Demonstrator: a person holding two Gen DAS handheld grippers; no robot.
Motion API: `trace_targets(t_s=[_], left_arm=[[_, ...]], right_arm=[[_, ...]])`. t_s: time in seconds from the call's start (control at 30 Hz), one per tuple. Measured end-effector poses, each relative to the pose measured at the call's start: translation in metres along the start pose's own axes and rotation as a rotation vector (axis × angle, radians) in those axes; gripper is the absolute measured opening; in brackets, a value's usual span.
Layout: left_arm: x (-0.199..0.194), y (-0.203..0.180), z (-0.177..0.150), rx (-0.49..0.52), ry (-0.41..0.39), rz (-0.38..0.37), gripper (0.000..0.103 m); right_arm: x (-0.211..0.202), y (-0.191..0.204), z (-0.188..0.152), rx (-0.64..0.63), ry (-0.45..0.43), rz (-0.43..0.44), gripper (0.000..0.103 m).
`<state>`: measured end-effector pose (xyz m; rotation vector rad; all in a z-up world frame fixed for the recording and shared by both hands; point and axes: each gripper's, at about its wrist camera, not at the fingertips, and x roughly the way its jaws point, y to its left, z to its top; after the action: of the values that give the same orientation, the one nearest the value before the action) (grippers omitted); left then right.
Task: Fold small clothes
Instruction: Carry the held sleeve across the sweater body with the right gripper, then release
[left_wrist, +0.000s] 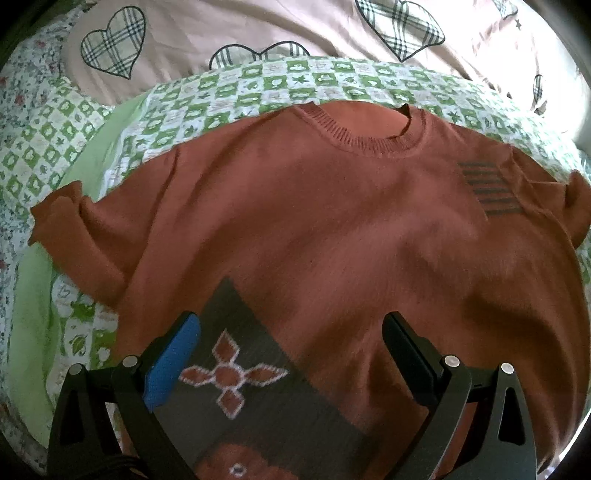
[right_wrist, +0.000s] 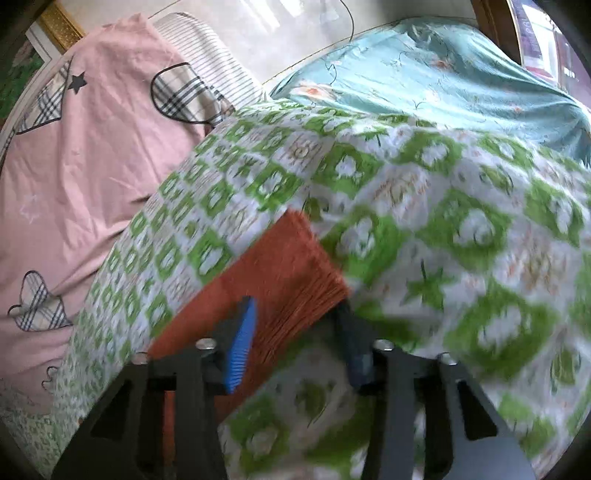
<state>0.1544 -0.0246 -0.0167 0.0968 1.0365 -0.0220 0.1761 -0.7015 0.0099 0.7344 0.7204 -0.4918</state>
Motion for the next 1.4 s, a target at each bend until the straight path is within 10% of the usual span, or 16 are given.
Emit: trace_targets(t_s=[0.03,0.4,0.87,1.13,1.4], left_arm=[[0.001,-0.001,0.002,0.0,-0.003,-0.004,0.099],[-0.005,0.0,-0.001,-0.01,-0.024,-0.063,0.099],[-0.025,0.061,-0.03,-0.139,-0.048,-0.147,0.099],[-0.022,0.099,-0.037,-0.22,-0.044,-0.205,0.099],[-0.001,0.116,-0.022,-0.278,-0.032,-0.296,0.099]], right_arm=[[0.001,0.0,0.003,-0.003,-0.002,0.001,0.008],[-0.084,0.115,-0.032,-0.288,-0.049,0.284,0.007],[-0.098,0.367,-0.296,-0.619,0.451,0.846,0.007],[-0.07,0.424,-0.417,-0.656,0.695,0.899,0.007],[-0.044,0.422,-0.451,-0.626,0.808,0.851,0.018]])
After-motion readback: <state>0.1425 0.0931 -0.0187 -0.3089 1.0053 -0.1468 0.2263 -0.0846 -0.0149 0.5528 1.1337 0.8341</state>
